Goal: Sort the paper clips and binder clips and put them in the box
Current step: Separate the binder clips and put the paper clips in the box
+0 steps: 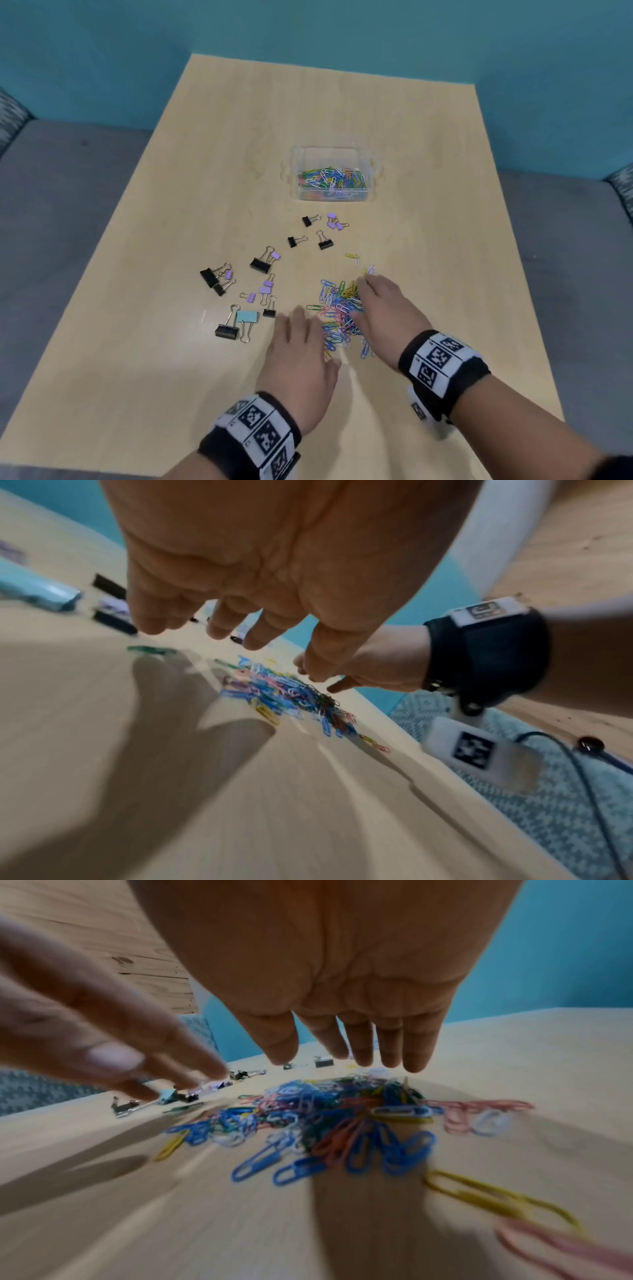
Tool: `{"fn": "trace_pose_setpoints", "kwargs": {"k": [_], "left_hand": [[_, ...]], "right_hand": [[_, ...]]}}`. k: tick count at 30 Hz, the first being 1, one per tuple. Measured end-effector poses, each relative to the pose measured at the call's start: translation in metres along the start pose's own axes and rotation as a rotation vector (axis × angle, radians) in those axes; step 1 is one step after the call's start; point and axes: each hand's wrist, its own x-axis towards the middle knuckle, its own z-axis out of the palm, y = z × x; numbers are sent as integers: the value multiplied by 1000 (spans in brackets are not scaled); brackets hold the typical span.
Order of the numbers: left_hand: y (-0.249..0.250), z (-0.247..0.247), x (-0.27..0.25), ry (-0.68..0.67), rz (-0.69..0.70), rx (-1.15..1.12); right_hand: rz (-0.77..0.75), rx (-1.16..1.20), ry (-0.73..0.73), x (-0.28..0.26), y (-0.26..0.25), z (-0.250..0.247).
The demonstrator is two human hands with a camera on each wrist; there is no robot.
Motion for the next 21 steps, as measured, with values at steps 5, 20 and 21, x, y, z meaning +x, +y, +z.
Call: {"fn": "trace_pose_setpoints", "kwargs": {"k": [5, 20, 21], "left_hand": [[11, 6, -6, -41, 127, -50], [-5, -5, 62, 45, 316, 101], [-7, -4, 60, 50, 320, 91]], "right_hand": [[-35, -109, -94, 35, -3, 6], [-114, -182, -180, 41, 20, -2], [-128, -184, -179, 33, 19, -3]]}}
